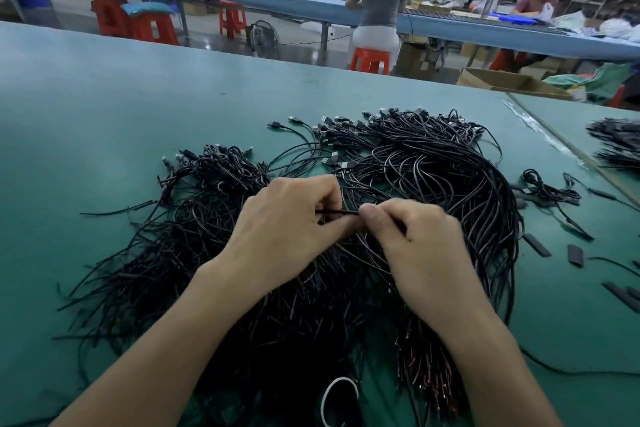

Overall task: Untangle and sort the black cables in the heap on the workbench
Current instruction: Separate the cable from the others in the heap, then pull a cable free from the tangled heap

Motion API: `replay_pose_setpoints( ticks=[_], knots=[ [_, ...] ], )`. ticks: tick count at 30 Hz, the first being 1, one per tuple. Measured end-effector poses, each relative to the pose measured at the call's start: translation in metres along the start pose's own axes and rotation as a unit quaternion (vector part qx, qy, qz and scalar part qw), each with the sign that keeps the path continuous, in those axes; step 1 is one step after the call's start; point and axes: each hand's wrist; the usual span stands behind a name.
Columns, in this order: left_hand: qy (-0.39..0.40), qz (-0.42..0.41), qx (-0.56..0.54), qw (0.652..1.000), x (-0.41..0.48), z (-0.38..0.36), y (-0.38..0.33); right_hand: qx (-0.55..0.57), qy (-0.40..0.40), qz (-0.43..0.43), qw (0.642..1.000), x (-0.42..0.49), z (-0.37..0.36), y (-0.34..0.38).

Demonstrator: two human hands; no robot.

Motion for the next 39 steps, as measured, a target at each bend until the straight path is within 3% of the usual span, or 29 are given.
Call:
replay_pose_setpoints(
  ticks=[4,5,7,10,14,17,19,21,23,25,27,29,31,33,34,37,39],
  knots=[
    [-0.039,0.025,0.001,0.999,0.001,0.012,-0.001,0.080,-0.104,0.036,0.991,0.004,0.014,-0.001],
    [-0.014,0.038,-0.038,0.998,0.002,0.016,-0.001,0.114,-0.123,0.037,0.985,0.004,0.017,-0.002],
    [0.124,0.061,-0.167,0.976,0.003,0.022,-0.003,0.185,-0.144,0.021,0.972,0.005,0.020,-0.001],
    [0.332,0.044,-0.318,0.887,0.001,0.031,-0.009,0.278,-0.158,-0.038,0.947,0.006,0.021,0.001],
    [0.400,-0.007,-0.499,0.769,-0.002,0.039,-0.017,0.291,-0.144,-0.080,0.943,0.006,0.014,-0.003],
    [0.383,-0.004,-0.641,0.665,-0.006,0.035,-0.025,0.228,-0.076,-0.056,0.969,0.001,0.000,-0.003],
    [0.324,0.036,-0.733,0.597,-0.004,0.031,-0.031,0.147,0.001,-0.047,0.988,-0.001,-0.010,-0.001],
    [0.220,0.079,-0.789,0.568,0.002,0.028,-0.031,0.104,0.083,-0.052,0.990,-0.002,-0.016,0.002],
    [0.090,0.129,-0.810,0.564,0.008,0.025,-0.025,0.081,0.136,-0.054,0.986,-0.005,-0.015,0.006],
    [-0.026,0.184,-0.789,0.586,0.011,0.019,-0.015,0.053,0.167,-0.029,0.984,-0.008,-0.010,0.011],
    [-0.105,0.215,-0.725,0.646,0.011,0.010,-0.007,0.018,0.196,0.004,0.980,-0.011,-0.003,0.018],
    [-0.131,0.204,-0.658,0.713,0.009,0.001,-0.004,-0.019,0.208,0.033,0.977,-0.014,0.001,0.023],
    [-0.102,0.169,-0.577,0.792,0.007,-0.003,-0.003,-0.032,0.192,0.058,0.979,-0.017,0.004,0.026],
    [-0.009,0.124,-0.449,0.885,0.005,-0.001,-0.007,-0.022,0.137,0.085,0.987,-0.016,0.008,0.026],
    [0.058,0.111,-0.407,0.905,0.003,0.000,-0.009,-0.004,0.106,0.092,0.990,-0.014,0.011,0.024],
    [0.235,0.147,-0.398,0.875,0.000,0.006,-0.017,0.078,0.044,0.092,0.992,-0.008,0.020,0.019],
    [0.265,0.172,-0.429,0.846,-0.001,0.009,-0.020,0.132,0.009,0.096,0.987,-0.005,0.022,0.017]
  ],
)
Point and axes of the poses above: each hand's wrist, its own x-axis towards the middle knuckle, its own z-axis out of the back of the hand, y = z × x, and after that the axes turned 8 degrees about -z, right-handed
